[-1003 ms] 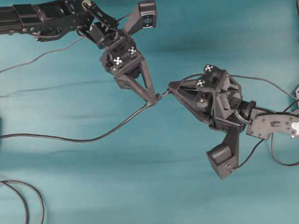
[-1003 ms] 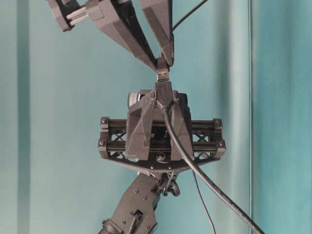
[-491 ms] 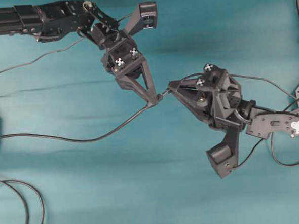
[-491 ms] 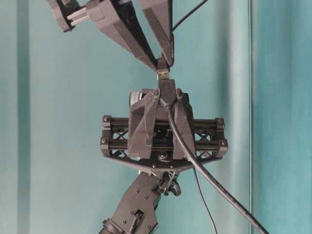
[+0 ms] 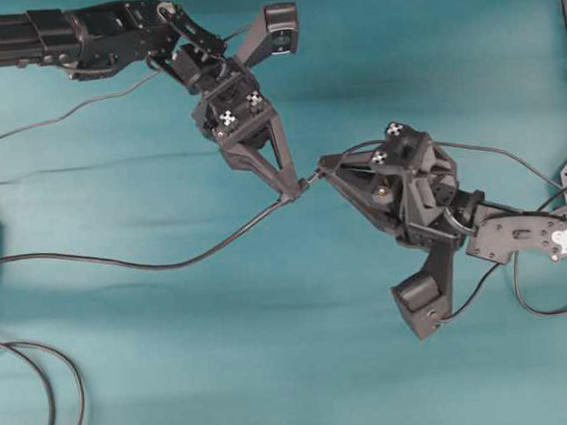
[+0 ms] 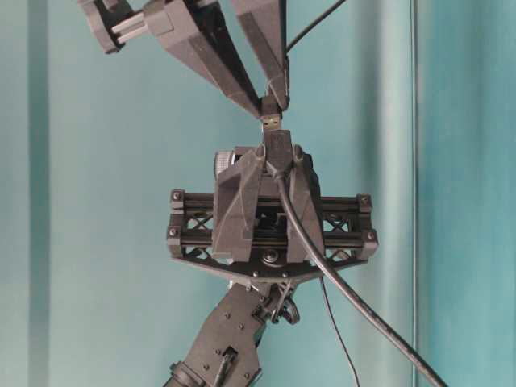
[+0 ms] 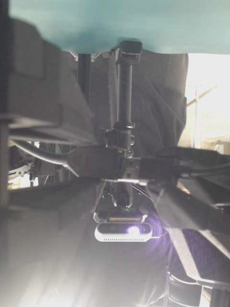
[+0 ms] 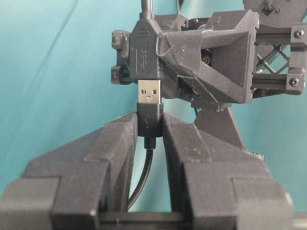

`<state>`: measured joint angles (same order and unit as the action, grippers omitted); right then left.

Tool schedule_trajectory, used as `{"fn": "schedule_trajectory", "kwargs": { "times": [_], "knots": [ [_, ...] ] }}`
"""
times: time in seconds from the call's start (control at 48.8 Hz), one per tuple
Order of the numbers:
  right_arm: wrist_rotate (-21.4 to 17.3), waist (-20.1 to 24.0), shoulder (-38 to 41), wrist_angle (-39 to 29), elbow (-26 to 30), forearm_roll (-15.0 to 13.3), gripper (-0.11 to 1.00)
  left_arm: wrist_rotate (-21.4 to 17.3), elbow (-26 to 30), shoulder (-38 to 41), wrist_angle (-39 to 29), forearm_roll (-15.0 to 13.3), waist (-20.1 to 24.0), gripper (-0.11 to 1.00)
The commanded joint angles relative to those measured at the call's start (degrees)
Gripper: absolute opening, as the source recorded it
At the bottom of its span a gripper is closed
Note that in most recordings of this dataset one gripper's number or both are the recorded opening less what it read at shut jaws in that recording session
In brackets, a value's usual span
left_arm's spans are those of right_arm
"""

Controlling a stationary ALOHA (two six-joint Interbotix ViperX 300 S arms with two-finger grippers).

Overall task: Insert the USB using both arms.
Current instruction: 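Align the right gripper's plug tip with the left gripper's socket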

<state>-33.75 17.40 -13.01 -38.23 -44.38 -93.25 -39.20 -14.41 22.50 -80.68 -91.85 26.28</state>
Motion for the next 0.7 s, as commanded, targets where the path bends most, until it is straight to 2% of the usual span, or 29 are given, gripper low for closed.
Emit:
{"fn": "schedule_trajectory", "kwargs": {
  "times": [0.0, 0.676],
  "knots": [
    [-0.2, -0.1, -0.4, 0.1, 1.1, -0.5, 0.21, -1.2, 1.0, -0.9, -0.1, -0.2, 0.0, 0.22],
    [0.0, 0.0, 1.1, 0.1, 2.2, -0.5, 0.21, -0.5, 1.1, -0.9, 0.7, -0.2, 0.6, 0.22]
  ]
}}
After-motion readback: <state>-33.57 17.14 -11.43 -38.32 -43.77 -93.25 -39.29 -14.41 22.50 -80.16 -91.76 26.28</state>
